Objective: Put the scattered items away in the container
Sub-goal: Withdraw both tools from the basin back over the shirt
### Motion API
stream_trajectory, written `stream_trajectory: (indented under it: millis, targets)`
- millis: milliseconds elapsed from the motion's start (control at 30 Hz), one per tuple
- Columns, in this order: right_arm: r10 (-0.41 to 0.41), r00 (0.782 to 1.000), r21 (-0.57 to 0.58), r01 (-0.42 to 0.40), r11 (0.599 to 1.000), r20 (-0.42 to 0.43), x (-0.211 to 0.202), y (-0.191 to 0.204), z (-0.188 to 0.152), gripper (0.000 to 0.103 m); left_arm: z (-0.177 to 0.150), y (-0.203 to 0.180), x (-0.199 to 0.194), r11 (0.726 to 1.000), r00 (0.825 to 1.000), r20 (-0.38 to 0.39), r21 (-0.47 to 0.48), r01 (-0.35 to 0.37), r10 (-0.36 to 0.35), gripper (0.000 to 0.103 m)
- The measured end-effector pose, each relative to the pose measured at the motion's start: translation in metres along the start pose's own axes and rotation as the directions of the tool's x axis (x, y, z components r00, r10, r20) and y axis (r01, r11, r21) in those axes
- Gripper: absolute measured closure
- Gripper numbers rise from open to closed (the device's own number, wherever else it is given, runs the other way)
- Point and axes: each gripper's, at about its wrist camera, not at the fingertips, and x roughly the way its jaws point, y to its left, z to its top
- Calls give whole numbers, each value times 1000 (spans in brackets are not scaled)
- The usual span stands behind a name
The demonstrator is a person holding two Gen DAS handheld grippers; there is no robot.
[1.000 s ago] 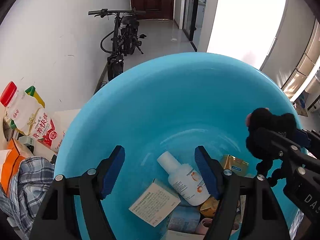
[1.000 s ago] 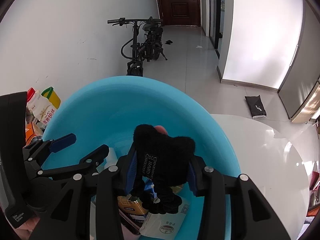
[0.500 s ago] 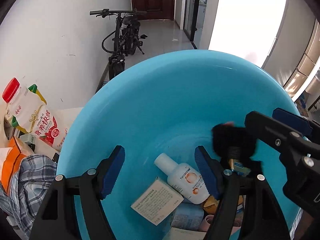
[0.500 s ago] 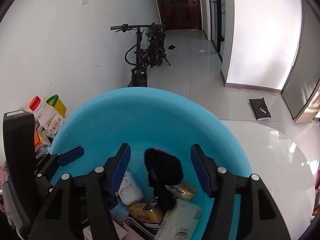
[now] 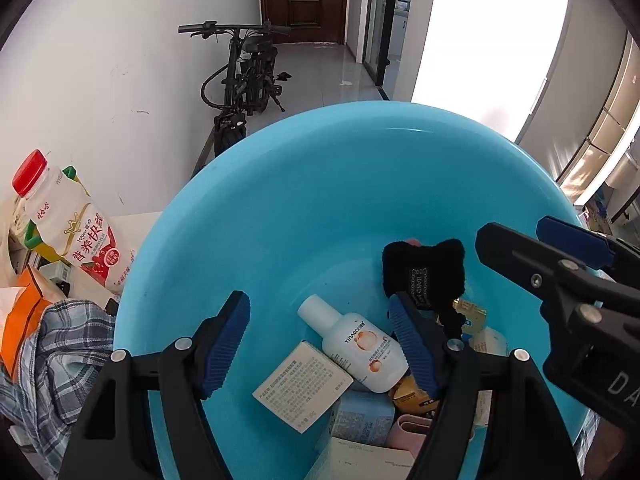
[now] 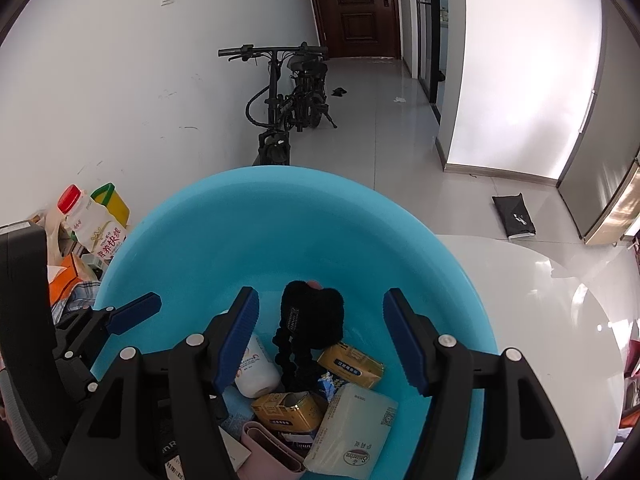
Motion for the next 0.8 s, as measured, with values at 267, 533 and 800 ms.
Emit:
stream_trajectory:
  millis: [267, 533, 800]
  targets:
    - [19, 1000, 19, -19, 1000, 19, -21, -6, -2, 35, 0, 2, -20, 1000, 1000, 15, 0, -5, 5, 28]
    - [15, 997, -20, -13, 1000, 71, -58, 0, -19, 25, -15, 16, -63, 1000, 998, 46, 8, -31, 30, 28]
    - [14, 995, -38, -11, 999, 94, -100, 0, -51, 9, -49, 39, -116, 997, 998, 65, -75, 28, -23, 18]
